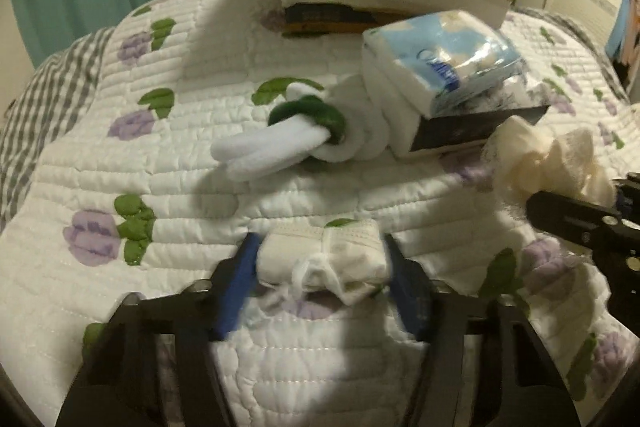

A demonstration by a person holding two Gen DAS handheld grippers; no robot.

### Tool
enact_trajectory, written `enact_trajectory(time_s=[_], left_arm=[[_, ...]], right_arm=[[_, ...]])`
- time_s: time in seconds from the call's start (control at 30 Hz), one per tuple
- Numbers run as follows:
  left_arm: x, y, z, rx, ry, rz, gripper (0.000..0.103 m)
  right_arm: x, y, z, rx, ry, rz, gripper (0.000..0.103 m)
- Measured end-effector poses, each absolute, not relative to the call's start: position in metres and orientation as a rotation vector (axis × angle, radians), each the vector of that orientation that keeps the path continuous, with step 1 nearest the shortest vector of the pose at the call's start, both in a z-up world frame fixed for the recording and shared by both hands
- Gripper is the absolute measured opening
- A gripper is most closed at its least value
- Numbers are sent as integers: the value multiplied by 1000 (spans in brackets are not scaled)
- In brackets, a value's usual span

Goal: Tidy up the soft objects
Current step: 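Grasp the cream lace cloth with the right tool while the left grasps the tied white bundle, then drop the lace cloth and white bundle into the box, opening both tools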

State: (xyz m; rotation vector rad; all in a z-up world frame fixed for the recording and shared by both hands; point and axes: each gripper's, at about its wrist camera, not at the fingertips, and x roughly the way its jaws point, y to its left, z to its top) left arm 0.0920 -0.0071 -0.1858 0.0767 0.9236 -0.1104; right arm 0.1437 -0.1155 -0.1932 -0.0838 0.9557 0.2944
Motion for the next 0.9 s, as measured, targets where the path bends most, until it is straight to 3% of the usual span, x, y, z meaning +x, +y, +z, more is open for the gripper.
enact_trajectory(time_s=[0.4,0.67,0.9], left_arm=[[55,-7,-135,40,796,-150,57],[47,-20,-54,32,629,-204,57],[87,-33,16,70,494,-227,57]], right_arm=[[112,-124,-154,-98,863,297,19],[108,-134,-69,-111,710,305,19],[150,-147,8,-124,587,295,19]])
